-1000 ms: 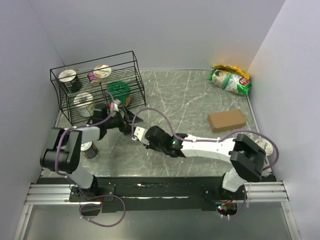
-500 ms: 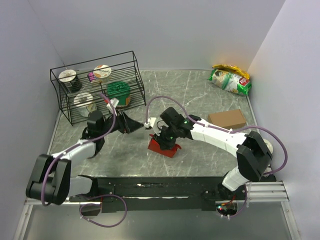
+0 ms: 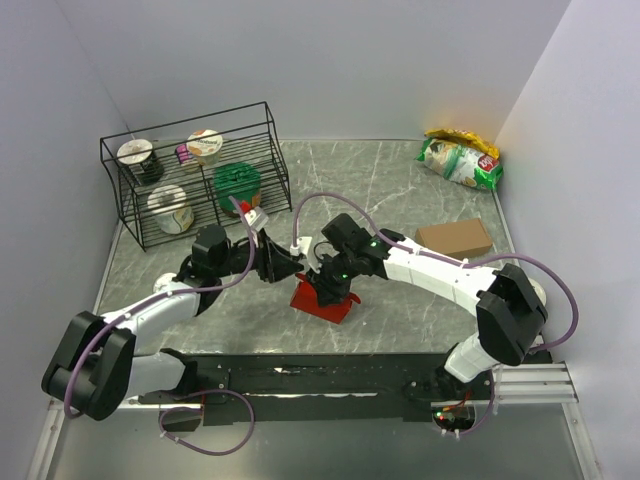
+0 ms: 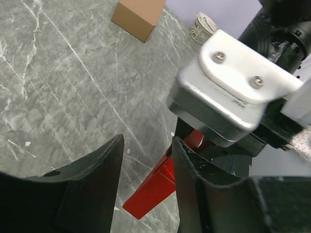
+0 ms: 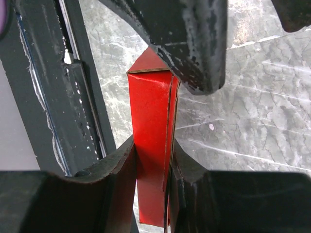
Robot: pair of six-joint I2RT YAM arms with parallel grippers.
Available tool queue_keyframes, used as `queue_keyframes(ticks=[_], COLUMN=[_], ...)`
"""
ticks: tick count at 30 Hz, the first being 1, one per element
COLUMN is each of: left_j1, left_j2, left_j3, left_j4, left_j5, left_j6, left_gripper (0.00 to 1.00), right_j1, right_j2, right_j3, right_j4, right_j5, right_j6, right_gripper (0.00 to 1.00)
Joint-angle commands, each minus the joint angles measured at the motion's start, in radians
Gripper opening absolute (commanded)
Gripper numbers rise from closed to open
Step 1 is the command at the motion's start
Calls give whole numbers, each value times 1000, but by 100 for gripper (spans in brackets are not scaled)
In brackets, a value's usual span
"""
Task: Fold the paper box
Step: Close the paper box at the center of the board.
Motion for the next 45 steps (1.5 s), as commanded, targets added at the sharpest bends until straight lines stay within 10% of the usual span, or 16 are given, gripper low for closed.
queue_keyframes(ticks=[1, 8, 21, 45], left_j1=[-11, -52, -95, -242], left_j2=[-44, -61, -123, -153], left_j3=[-11, -38, -34, 77], left_j4=[46, 42, -52, -333], left_j5=[31, 51, -81, -363], left_j6=[5, -7, 47, 174], left_gripper=[51, 62, 39, 28], right_j1=[-7, -12, -13, -15], right_j2=[-41, -37, -30, -31], right_j3=[6, 12, 15, 11], right_j4=[12, 9, 12, 30], right_j5=[-14, -11, -4, 23], right_j6=[12, 13, 19, 27], right_gripper=[27, 27, 27, 27])
